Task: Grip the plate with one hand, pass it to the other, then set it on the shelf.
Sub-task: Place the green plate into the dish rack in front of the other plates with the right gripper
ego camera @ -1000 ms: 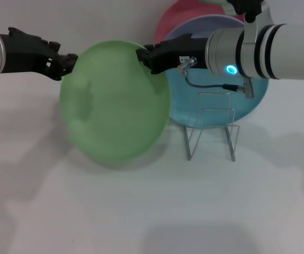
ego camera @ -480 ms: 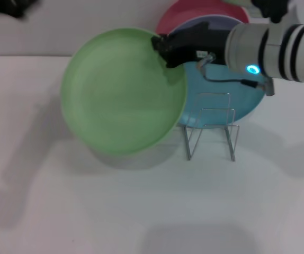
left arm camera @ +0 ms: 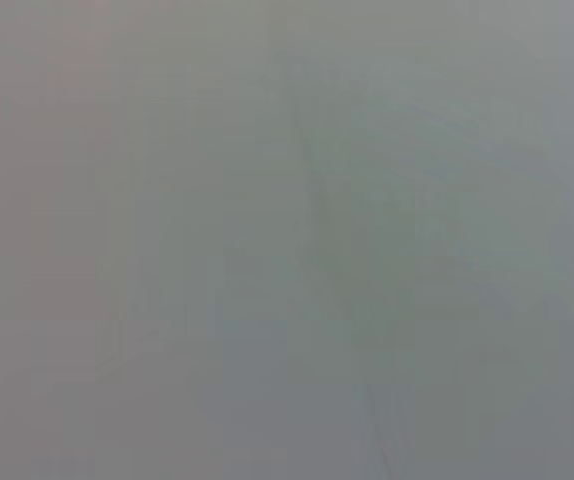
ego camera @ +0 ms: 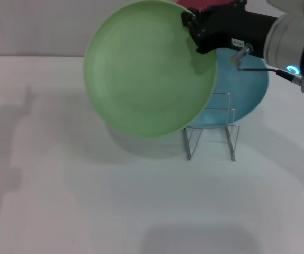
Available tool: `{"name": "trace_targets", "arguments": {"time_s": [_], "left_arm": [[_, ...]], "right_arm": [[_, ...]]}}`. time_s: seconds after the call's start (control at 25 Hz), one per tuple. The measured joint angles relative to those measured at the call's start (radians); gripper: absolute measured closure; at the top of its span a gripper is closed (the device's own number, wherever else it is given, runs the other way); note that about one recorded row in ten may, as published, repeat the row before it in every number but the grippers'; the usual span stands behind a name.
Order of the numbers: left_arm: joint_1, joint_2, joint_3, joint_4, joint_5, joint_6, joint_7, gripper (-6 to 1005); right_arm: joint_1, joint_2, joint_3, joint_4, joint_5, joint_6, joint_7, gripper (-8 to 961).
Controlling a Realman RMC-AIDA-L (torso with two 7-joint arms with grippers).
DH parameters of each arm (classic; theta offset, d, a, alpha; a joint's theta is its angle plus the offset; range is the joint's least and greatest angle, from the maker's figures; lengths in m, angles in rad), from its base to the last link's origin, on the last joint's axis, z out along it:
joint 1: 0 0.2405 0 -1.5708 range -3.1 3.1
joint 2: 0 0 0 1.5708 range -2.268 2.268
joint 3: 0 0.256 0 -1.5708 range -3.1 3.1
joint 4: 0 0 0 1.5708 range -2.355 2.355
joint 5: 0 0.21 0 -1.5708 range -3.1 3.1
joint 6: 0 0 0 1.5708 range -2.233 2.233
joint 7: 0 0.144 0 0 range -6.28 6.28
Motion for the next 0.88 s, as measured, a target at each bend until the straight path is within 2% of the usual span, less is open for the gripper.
{"name": "trace_targets", "arguments": {"time_s": [0.04,0.08,0.16,0.32,0.52,0.6,0.64,0.68,0.76,0.88], "left_arm": [[-0.051,-0.001,-0.004,0.174,-0.002,0.099,-0.079,229],[-0.051,-0.001,-0.004,0.174,-0.002,0.099,-0.079,205],[-0.106,-0.002,-0.006,0.333,-0.003,0.177,-0.141,182],[-0.173,-0.005,-0.007,0.522,-0.013,0.289,-0.165,185],[-0.193,-0.007,-0.003,0.588,-0.015,0.309,-0.198,186],[-0.201,-0.007,-0.005,0.614,-0.015,0.315,-0.225,186],[-0.204,-0.007,-0.006,0.624,-0.015,0.317,-0.230,186],[-0.209,-0.007,-0.006,0.634,-0.015,0.319,-0.233,186],[-0.215,-0.007,-0.006,0.647,-0.015,0.323,-0.234,186],[-0.219,-0.006,-0.005,0.662,-0.015,0.327,-0.240,186]], "right_arm": [[-0.031,0.001,-0.001,0.015,0.060,-0.018,-0.079,917],[-0.031,0.001,-0.001,0.015,0.060,-0.018,-0.079,917],[-0.070,0.001,-0.002,0.025,0.135,-0.051,-0.165,917],[-0.148,0.003,-0.017,0.027,0.361,-0.118,-0.442,918],[-0.234,0.006,-0.046,-0.059,0.812,-0.146,-1.011,918],[-0.254,0.004,-0.056,-0.122,1.023,-0.100,-1.241,918],[-0.272,0.001,-0.060,-0.208,1.226,-0.003,-1.482,918],[-0.272,0.001,-0.060,-0.208,1.226,-0.003,-1.482,918],[-0.284,0.001,-0.052,-0.286,1.370,0.112,-1.650,918],[-0.285,0.001,-0.012,-0.409,1.466,0.296,-1.775,918]]}}
